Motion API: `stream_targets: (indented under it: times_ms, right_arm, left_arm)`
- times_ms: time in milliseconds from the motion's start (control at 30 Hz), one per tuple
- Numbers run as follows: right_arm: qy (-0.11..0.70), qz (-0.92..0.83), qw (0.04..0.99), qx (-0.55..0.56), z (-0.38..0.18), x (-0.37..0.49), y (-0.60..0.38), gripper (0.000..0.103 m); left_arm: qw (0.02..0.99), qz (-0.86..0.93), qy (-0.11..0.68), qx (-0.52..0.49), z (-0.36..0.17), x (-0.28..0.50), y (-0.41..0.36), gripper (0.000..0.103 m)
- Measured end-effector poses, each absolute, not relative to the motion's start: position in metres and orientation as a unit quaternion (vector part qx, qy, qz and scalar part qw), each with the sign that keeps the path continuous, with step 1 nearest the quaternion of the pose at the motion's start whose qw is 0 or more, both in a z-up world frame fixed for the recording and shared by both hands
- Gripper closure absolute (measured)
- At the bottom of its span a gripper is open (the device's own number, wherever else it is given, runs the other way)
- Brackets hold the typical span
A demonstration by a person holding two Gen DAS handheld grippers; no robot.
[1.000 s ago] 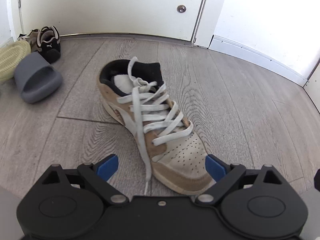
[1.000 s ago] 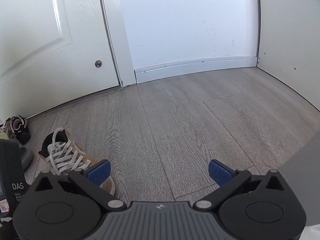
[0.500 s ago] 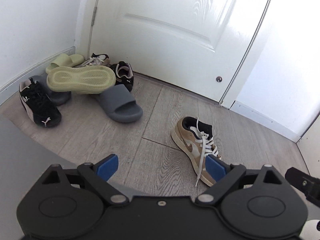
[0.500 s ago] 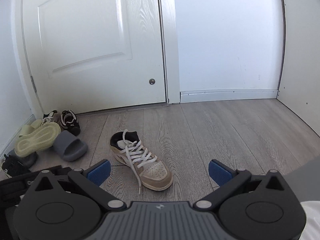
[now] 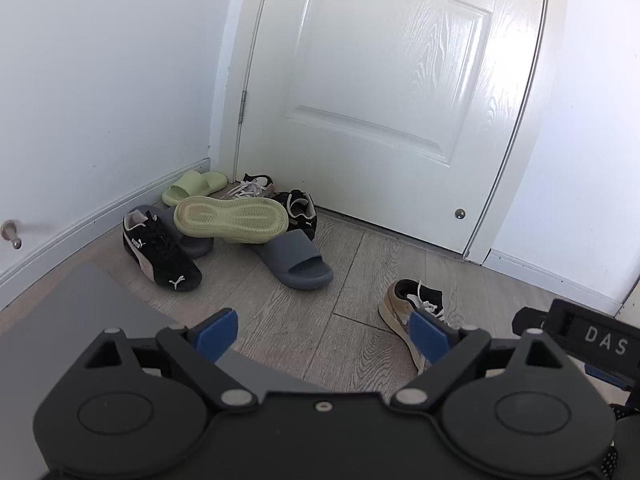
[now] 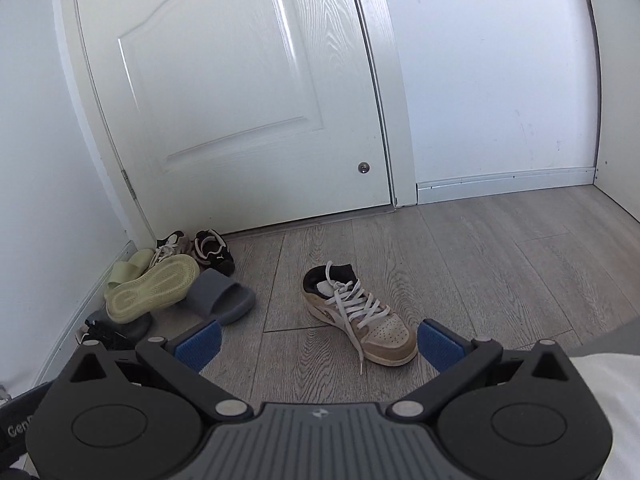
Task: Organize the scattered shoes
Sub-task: 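Lower the sneaker onto the open floor and open the left gripper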
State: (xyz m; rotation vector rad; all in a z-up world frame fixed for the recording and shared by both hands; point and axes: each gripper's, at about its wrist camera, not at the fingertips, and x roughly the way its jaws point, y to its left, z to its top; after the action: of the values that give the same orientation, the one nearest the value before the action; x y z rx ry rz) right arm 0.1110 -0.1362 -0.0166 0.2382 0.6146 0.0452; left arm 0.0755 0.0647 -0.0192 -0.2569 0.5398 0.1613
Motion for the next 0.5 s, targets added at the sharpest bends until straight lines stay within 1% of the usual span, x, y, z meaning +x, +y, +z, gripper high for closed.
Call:
stream_targets:
  times_ms: [167, 333, 500]
  right_arm:
    - [0.285, 0.022, 0.950, 0.123, -0.009, 0.102, -0.148, 0.000]
    - [0.296, 0.018, 0.941, 0.165, -0.014, 0.112, -0.165, 0.000]
    - [0.304, 0.029, 0.938, 0.167, -0.029, 0.129, -0.165, 0.000]
  left_arm:
    - [0.953, 0.106, 0.262, -0.105, -0.022, 0.062, 0.058, 0.009]
    - [0.956, 0.123, 0.260, -0.064, -0.027, 0.050, 0.054, 0.009]
    - [0.950, 0.135, 0.269, -0.079, -0.039, 0.061, 0.068, 0.009]
